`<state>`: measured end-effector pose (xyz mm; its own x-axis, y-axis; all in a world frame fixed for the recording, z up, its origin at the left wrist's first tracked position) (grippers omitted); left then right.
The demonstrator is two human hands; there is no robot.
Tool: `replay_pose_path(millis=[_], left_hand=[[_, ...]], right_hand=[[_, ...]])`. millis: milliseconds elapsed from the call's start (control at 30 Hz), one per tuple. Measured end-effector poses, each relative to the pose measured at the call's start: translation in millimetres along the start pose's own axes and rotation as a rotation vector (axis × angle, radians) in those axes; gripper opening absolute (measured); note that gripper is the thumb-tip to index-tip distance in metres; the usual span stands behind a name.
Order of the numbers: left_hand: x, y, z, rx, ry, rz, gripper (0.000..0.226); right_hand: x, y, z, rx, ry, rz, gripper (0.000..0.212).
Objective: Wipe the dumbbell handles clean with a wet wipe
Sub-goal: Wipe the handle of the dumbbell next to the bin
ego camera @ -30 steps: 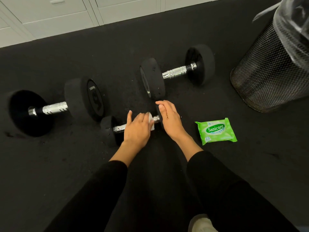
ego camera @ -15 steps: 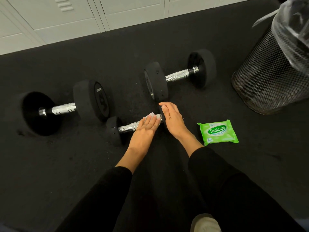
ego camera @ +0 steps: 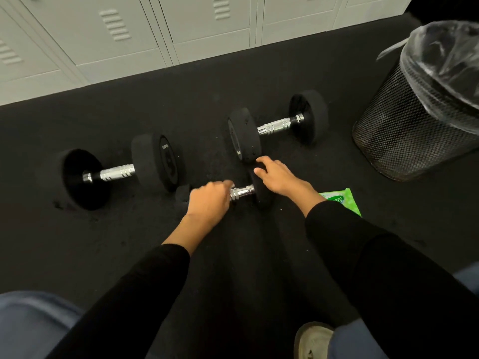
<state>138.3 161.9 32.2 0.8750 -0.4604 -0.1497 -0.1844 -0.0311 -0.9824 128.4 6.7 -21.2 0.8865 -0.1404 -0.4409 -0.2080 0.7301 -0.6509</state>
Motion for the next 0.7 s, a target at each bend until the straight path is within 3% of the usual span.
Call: replay_pose_path(millis=[67,167,400,600,700], left_hand=[[10.0,-22.4,16.7,-0.227,-0.173,-0.039,0.031],[27.3,-51.8,17.3,-0.571,-0.253,-0.079,0.025],[67.7,-117.1,-17.8,-0.989,-0.245,-0.079,0.032],[89.8,-143.3,-53.9,-1.375,-0.127,-0.025,0.039],[100.1,-135.3,-68.1,-1.445,-0.104,0.063,0.044]], right_hand=[[-2.5,-25.1,15.0,-0.027,-0.026,-0.026,0.037],[-4.2,-57.2,40.8,0.020,-0.054,-0.038,0.025],[-10.3,-109.2,106.3,0.493,-0.057,0.167,0.039],[4.1,-158.9,131.9,0.715,-0.175,0.076,0.028],[17.4,-171.3,121.2,0.770,-0.194,0.008,0.030]])
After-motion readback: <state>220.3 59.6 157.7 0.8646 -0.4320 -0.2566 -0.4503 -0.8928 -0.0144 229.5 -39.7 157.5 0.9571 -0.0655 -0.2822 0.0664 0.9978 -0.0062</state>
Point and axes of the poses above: each hand's wrist, its own x-axis towards the middle knuckle, its own y-axis out of the palm, z = x × y, the point moved 10 cm from there along x, towards the middle knuckle, and after that the axes turned 5 degrees about -y, right-handed, at the moved point
